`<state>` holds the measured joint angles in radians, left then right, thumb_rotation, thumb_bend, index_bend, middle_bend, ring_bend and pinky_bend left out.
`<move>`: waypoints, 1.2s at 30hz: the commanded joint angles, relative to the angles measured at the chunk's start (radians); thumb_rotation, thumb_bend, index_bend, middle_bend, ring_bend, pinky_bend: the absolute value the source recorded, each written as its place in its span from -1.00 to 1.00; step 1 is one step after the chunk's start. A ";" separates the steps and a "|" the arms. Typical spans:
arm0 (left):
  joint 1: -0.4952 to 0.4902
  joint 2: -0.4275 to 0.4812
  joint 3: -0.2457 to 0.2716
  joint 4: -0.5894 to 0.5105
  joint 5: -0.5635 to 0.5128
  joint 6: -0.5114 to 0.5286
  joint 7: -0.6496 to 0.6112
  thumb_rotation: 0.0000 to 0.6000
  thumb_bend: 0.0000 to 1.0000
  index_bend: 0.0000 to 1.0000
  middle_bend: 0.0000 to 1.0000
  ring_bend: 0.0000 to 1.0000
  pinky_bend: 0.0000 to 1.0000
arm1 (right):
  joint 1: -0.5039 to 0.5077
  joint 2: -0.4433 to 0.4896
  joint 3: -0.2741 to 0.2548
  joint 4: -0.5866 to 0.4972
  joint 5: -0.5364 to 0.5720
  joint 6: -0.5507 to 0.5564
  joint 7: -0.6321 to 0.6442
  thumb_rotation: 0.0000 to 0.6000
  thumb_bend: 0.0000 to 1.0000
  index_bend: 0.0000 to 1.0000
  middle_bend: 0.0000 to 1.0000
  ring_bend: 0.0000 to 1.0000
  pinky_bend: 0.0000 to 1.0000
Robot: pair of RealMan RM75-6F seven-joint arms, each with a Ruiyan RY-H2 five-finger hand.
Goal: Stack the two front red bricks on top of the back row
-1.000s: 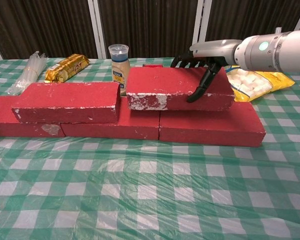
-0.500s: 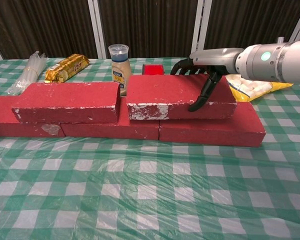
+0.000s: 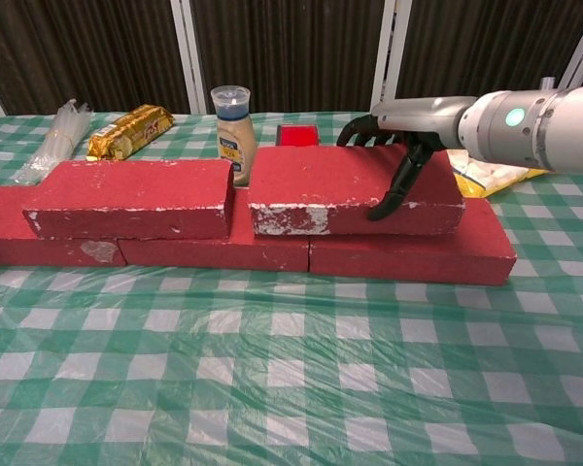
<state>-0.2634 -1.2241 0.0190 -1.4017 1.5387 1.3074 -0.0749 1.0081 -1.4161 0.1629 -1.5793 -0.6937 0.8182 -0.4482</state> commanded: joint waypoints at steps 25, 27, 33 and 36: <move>0.001 0.012 0.005 -0.009 0.008 -0.008 -0.012 1.00 -0.41 -1.00 -1.00 -1.00 -0.95 | 0.038 -0.055 -0.008 -0.017 0.092 0.068 -0.072 0.97 -0.77 -0.27 -0.17 -0.28 -0.18; 0.001 0.012 0.005 -0.009 0.007 -0.009 -0.012 1.00 -0.41 -1.00 -1.00 -1.00 -0.95 | 0.038 -0.057 -0.006 -0.013 0.094 0.067 -0.070 0.97 -0.77 -0.27 -0.17 -0.28 -0.18; -0.001 0.012 0.004 -0.011 0.004 -0.015 -0.011 1.00 -0.41 -1.00 -1.00 -1.00 -0.95 | 0.040 -0.064 -0.002 0.005 0.098 0.056 -0.060 0.97 -0.77 -0.27 -0.17 -0.28 -0.18; -0.001 0.011 0.003 -0.010 0.001 -0.017 -0.011 1.00 -0.41 -1.00 -1.00 -1.00 -0.95 | 0.042 -0.067 -0.001 0.012 0.100 0.053 -0.059 0.97 -0.77 -0.29 -0.17 -0.28 -0.18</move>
<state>-0.2644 -1.2126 0.0217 -1.4119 1.5397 1.2900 -0.0862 1.0493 -1.4829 0.1615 -1.5681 -0.5939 0.8720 -0.5080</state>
